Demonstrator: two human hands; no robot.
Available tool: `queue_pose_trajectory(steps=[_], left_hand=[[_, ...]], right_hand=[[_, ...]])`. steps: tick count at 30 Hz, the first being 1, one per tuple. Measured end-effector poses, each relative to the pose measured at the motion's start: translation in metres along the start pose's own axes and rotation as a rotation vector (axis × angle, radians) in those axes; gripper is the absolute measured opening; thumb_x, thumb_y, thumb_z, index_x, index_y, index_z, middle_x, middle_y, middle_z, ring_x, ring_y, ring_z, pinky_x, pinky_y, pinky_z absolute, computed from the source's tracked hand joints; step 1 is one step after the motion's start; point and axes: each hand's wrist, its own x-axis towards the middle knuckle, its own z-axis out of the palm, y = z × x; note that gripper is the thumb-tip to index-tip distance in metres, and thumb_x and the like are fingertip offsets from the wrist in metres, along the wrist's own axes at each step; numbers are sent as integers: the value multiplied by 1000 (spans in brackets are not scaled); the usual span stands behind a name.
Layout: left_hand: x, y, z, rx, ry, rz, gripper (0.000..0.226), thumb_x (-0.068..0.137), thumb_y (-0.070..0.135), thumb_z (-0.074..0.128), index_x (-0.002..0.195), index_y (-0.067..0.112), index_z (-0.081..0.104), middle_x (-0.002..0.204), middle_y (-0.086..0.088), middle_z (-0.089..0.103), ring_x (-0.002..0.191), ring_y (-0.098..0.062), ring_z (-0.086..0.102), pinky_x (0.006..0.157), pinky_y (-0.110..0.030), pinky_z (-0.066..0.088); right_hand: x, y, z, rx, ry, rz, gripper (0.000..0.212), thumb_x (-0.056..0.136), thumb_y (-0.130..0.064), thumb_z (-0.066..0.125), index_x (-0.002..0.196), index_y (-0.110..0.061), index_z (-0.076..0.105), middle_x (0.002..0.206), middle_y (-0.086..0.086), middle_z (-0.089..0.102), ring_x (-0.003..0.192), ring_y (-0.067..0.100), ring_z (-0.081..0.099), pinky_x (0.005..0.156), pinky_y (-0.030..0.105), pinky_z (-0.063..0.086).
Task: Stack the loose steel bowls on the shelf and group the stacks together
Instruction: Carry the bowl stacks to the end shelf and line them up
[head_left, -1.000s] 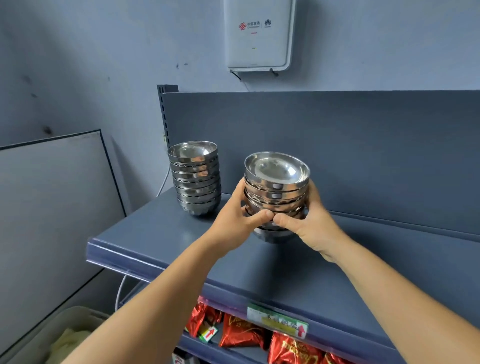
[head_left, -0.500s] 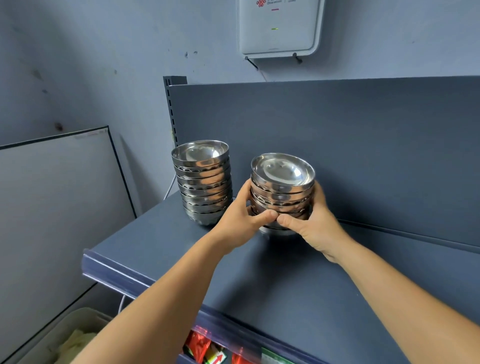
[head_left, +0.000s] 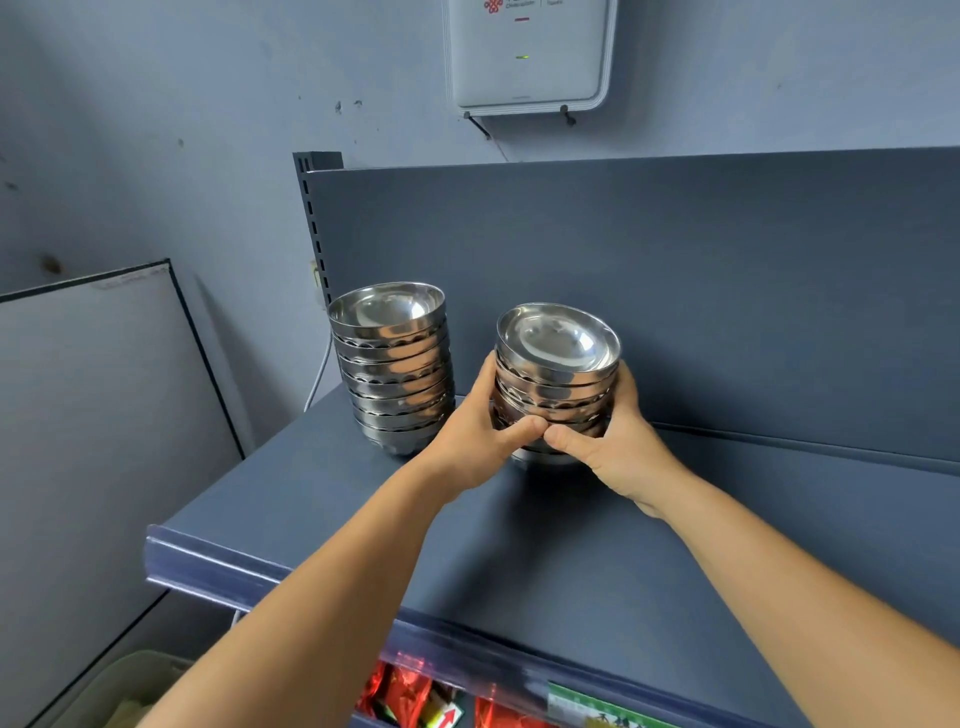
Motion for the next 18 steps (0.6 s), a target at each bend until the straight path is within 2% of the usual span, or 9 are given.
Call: queue_pose_trajectory(steps=[4,6,8,10,12,13,16,18], left_hand=[[-3,1,-1,54,-23,-44,60,91,17,63,135,42,31,119,25,62,108,15,56,90,-7,45],[-6,4,1,100,8,-98,56,89,26,64,136,29,33,123,15,63,113,3,58,100,-22,46],[-13,11,3,225,38,-180,58,88,33,64,134,14,34,124,6,62,110,-11,59,95,-30,46],[-26,17,7,390,59,-191,42,88,32,62,119,12,42,120,-1,60,101,-17,57,83,-30,44],[-43,25,13,550,34,-166,37,89,33,59,117,12,46,124,-5,55,108,-23,55,87,-35,45],[-53,30,18,627,1,-158,37,91,33,57,119,11,47,127,-6,52,112,-26,53,91,-37,45],[-78,49,39,850,-135,-84,40,95,34,51,124,8,46,133,-8,47,120,-28,49,93,-37,42],[-89,63,58,948,-220,6,54,96,35,50,139,7,36,141,-9,44,128,-27,43,99,-36,39]], right_hand=[[-5,-5,2,-21,7,36,96,78,-14,78,146,-35,14,112,-31,50,92,-20,50,67,3,42],[-11,-8,0,-64,12,53,95,77,-17,79,145,-34,14,115,-27,51,97,-16,52,73,4,40],[-20,-11,-2,-123,19,81,97,77,-24,79,146,-34,12,130,-17,50,118,1,53,88,15,39],[-36,-19,-8,-231,10,149,107,76,-37,77,151,-31,0,153,-9,33,140,16,34,104,27,32],[-55,-25,-16,-408,-16,206,107,80,-47,70,153,-27,-5,162,-8,9,147,16,16,113,33,22],[-67,-28,-20,-499,-31,209,102,83,-49,66,154,-25,-3,162,-8,4,148,15,12,115,33,19],[-102,-34,-31,-693,-66,173,86,90,-48,55,155,-21,6,162,-6,3,149,13,7,119,34,14],[-125,-36,-39,-789,-71,176,80,93,-47,51,154,-21,6,163,-6,4,149,14,2,120,36,11]])
